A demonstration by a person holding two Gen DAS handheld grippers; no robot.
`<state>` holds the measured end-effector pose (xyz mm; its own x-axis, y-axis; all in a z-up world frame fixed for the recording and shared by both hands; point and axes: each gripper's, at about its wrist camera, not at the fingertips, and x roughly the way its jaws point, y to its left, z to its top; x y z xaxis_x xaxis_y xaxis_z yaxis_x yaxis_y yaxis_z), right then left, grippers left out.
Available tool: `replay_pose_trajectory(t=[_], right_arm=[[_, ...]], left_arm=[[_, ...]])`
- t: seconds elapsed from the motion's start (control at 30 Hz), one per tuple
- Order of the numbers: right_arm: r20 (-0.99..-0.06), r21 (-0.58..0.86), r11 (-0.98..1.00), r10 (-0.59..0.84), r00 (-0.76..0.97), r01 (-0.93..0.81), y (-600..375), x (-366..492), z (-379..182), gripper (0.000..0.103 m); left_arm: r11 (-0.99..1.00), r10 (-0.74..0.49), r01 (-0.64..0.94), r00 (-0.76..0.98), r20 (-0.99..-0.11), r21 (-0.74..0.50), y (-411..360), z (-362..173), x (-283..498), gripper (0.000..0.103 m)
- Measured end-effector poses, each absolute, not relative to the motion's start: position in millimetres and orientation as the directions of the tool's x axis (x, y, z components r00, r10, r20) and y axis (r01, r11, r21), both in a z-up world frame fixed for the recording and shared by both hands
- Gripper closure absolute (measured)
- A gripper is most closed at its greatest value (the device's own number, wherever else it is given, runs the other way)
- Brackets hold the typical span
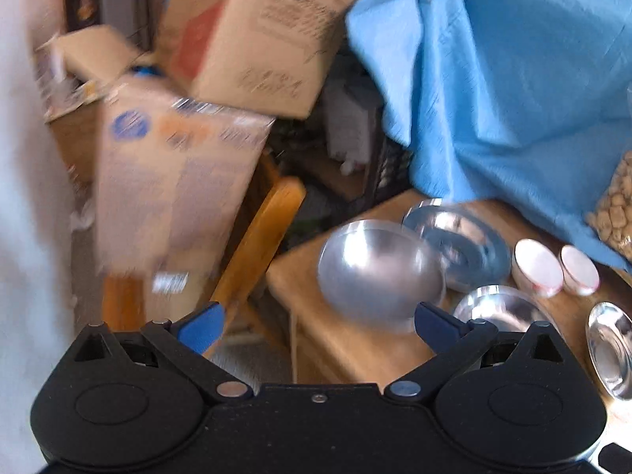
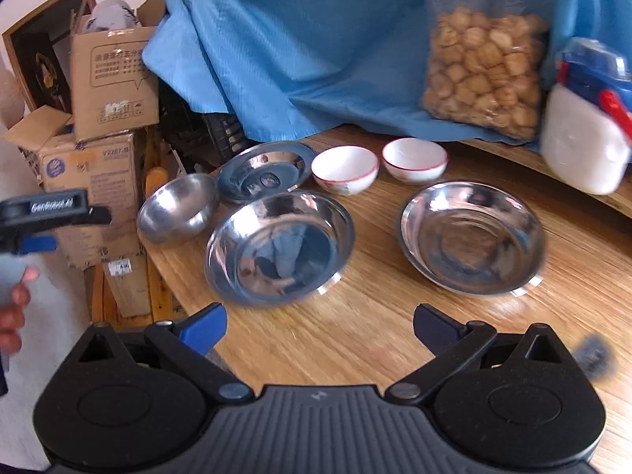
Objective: Organize plates and bowls
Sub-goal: 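Move both grippers to the large steel plate's rim and close them on it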
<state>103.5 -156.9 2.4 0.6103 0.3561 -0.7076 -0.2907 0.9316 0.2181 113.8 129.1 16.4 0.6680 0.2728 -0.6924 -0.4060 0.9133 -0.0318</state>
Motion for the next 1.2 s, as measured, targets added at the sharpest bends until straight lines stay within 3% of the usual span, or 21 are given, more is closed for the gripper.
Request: replay_pose_trajectory(t=[0.33, 0.5, 0.87, 1.03, 1.2], right_arm=[[-0.746, 0.220, 0.972, 0.220, 0.629, -0.080, -112, 182, -3, 0.000], [-0.784, 0.184, 0.983, 0.143, 0.604, 0.006, -109, 193, -8, 0.000], [-0.856, 0.170, 0.981, 0.101, 0.508, 0.091, -135, 177, -21, 0.000], [-0.866, 0.145, 0.978, 0.053, 0.497, 0.147, -153, 170, -20, 0.000], [-0.860, 0.137, 0.981, 0.048, 0.509, 0.139, -165, 160, -17, 0.000]], left_arm=[[0.994, 0.039, -0.102, 0.688, -0.725, -0.044, 158, 1, 251, 0.001], [0.997, -0.061, 0.014, 0.682, -0.729, -0.071, 156, -2, 282, 0.001], [0.863, -0.408, 0.490, 0.533, -0.741, -0.123, 74, -2, 267, 0.001], [0.810, -0.495, 0.551, 0.459, -0.737, -0.201, 54, -2, 249, 0.001], [0.809, -0.503, 0.545, 0.447, -0.740, -0.221, 41, -3, 234, 0.001]])
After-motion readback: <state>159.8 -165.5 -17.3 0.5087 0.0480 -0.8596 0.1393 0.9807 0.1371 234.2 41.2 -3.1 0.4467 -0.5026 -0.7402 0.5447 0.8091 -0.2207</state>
